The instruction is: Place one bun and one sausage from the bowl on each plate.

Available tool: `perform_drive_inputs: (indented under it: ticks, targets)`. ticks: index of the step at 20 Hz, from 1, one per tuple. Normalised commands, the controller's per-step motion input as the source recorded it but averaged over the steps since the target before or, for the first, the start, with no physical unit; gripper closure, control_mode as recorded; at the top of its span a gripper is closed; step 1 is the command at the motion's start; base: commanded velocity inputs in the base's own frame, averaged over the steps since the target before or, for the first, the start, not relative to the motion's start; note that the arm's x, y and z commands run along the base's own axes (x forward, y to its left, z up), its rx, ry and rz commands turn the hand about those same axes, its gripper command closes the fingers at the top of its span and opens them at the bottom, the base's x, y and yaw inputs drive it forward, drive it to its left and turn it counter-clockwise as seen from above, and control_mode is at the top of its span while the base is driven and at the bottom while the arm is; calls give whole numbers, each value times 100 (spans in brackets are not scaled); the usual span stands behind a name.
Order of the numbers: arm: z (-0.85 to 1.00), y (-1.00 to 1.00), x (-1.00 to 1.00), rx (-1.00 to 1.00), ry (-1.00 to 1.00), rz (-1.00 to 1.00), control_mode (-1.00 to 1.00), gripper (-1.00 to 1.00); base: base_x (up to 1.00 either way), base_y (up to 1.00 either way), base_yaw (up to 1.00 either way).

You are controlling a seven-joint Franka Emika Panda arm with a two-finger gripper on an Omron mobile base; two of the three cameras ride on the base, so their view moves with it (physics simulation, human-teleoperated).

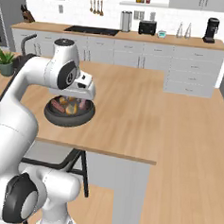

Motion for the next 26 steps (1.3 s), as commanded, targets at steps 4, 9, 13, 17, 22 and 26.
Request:
perform_drive_inputs:
  ticks: [4, 9, 13, 17, 22, 26]
  targets:
    - [0, 0, 0, 0, 0, 0, 100, -100, -12, 24, 2]
    - [0, 0, 0, 0, 0, 0, 100, -100, -6, 99, 4]
    - [0, 0, 0, 0, 0, 0, 100, -100, 0, 100, 0]
    - [0, 0, 0, 0, 0, 0, 100, -100, 3, 79, 0]
    - [0, 0, 0, 0, 0, 0, 100, -100, 35, 31, 0]
    - [0, 0, 0, 0, 0, 0, 100, -100, 100, 0, -5]
